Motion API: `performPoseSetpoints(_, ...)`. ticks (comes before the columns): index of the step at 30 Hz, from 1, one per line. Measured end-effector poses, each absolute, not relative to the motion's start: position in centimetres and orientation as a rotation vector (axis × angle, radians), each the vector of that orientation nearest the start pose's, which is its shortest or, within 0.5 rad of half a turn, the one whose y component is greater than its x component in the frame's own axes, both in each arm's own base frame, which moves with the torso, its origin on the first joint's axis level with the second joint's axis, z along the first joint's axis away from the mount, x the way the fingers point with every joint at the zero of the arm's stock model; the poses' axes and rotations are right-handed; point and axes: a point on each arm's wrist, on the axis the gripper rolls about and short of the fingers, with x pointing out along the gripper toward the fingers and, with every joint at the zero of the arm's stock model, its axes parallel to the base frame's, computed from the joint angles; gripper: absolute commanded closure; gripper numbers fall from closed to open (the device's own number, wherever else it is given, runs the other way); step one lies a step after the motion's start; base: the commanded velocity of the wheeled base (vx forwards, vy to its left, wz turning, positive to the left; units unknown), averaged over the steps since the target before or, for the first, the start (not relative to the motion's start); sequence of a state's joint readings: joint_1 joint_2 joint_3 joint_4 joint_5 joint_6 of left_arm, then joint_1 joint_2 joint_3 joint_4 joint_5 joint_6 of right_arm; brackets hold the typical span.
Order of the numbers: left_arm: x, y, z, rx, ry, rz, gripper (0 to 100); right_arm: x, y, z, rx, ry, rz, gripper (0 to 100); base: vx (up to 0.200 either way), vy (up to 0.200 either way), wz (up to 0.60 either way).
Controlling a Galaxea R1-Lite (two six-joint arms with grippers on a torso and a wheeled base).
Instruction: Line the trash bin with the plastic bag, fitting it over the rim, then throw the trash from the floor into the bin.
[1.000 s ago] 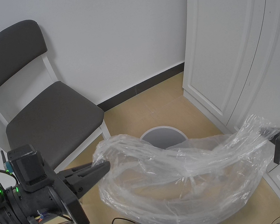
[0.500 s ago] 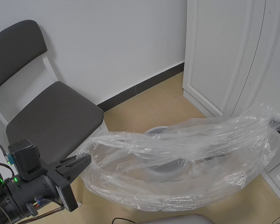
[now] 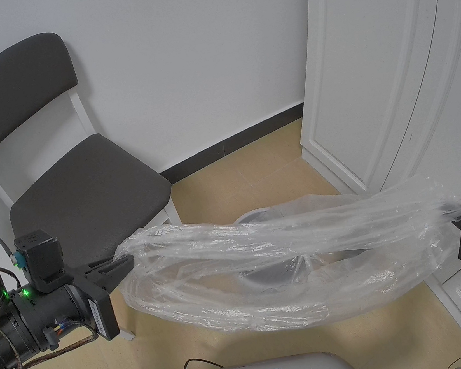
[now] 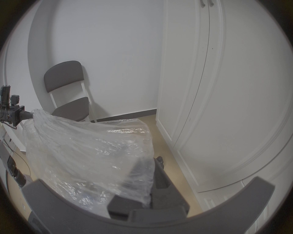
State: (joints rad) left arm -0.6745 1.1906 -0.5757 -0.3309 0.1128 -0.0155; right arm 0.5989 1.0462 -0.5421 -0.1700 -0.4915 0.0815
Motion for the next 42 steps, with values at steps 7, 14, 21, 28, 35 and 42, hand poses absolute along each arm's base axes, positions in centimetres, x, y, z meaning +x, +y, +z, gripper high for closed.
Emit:
performPoseSetpoints(7,14.2,-10.1,20.7,0.153,0.28,-0.524,100,11.4,6.4,20.6,-0.138,0.288,0.086,100,0.0,0.0,0.0)
performPoseSetpoints(14,14.4,-9.8,20.7,0.155,0.284,-0.502,100,11.2,6.2,20.3,-0.15,0.289,0.086,100,0.0,0.0,0.0)
performPoseSetpoints(21,14.7,-9.5,20.7,0.151,0.283,-0.479,100,11.0,6.1,20.2,-0.165,0.289,0.088,100,0.0,0.0,0.0)
performPoseSetpoints(28,14.8,-9.3,20.7,0.151,0.283,-0.47,100,10.9,5.7,20.1,-0.187,0.287,0.071,100,0.0,0.0,0.0)
performPoseSetpoints(35,15.0,-9.0,20.8,0.148,0.281,-0.45,100,10.7,5.4,20.0,-0.193,0.284,0.064,100,0.0,0.0,0.0)
performPoseSetpoints(42,15.1,-8.9,20.8,0.147,0.283,-0.44,100,10.5,5.2,19.9,-0.204,0.282,0.058,100,0.0,0.0,0.0)
